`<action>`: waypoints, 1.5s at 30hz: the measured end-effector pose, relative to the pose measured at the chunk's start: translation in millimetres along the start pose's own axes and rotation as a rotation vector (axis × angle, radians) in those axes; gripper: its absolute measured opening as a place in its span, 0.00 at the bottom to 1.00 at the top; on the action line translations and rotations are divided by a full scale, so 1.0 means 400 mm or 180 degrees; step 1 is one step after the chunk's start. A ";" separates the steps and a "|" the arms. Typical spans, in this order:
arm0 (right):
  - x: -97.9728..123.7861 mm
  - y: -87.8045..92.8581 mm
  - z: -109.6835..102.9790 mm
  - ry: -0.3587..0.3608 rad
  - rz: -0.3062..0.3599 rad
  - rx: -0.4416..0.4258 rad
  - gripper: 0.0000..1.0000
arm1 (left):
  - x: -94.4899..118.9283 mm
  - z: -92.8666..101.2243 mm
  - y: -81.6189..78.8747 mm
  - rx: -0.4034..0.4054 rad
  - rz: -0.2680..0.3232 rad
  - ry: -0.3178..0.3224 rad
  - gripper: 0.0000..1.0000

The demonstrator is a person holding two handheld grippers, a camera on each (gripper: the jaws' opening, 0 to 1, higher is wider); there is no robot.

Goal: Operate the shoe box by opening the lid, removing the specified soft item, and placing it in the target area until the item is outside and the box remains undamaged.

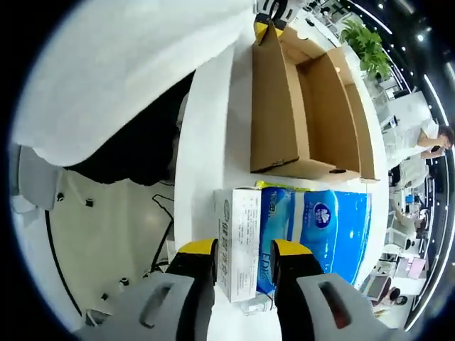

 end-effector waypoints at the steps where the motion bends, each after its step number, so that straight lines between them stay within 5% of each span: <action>1: 0.009 -0.007 -0.001 0.0044 0.0026 -0.0049 0.27 | 0.000 0.000 0.000 -0.0001 0.0001 0.0001 0.03; 8: 0.064 -0.024 0.001 0.0212 0.0200 -0.1023 0.24 | 0.000 -0.002 0.000 -0.0017 0.0011 0.0010 0.03; 18: 0.128 -0.056 0.039 0.0319 0.0447 -0.1553 0.28 | 0.002 -0.003 0.001 -0.0019 0.0026 0.0041 0.03; 25: 0.126 -0.026 0.052 0.0405 0.0719 -0.2549 0.46 | 0.002 -0.004 0.002 0.0004 0.0046 0.0055 0.03; 28: 0.131 -0.020 0.050 0.0356 0.0814 -0.3004 0.45 | 0.003 -0.004 0.003 -0.0001 0.0048 0.0059 0.03; 35: 0.160 -0.026 0.081 0.0494 0.1231 -0.3486 0.58 | 0.004 -0.006 0.002 -0.0001 0.0046 0.0057 0.03; 40: 0.186 -0.033 0.133 0.0778 0.1519 -0.3752 0.77 | 0.004 -0.010 0.002 0.0010 0.0030 0.0082 0.03; 41: 0.197 -0.036 0.148 0.0845 0.1661 -0.3841 0.75 | 0.004 -0.010 0.002 0.0003 0.0035 0.0081 0.03; 43: 0.206 -0.035 0.154 0.0901 0.1607 -0.3904 0.70 | 0.004 -0.009 0.003 0.0004 0.0036 0.0080 0.03; 45: 0.228 -0.047 0.172 0.1211 0.1587 -0.3871 0.68 | 0.003 -0.009 0.002 0.0007 0.0032 0.0081 0.03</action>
Point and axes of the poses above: the point that each gripper's makers call its tool centre point, and the gripper's own axes: x roughly backward along the fingers, z roughly to its right, y roughly out of its underside, the point moved 10 cm from there along x, roughly backward along the fingers, and after that the axes turned 2 degrees about -z, right-handed, at the moved point
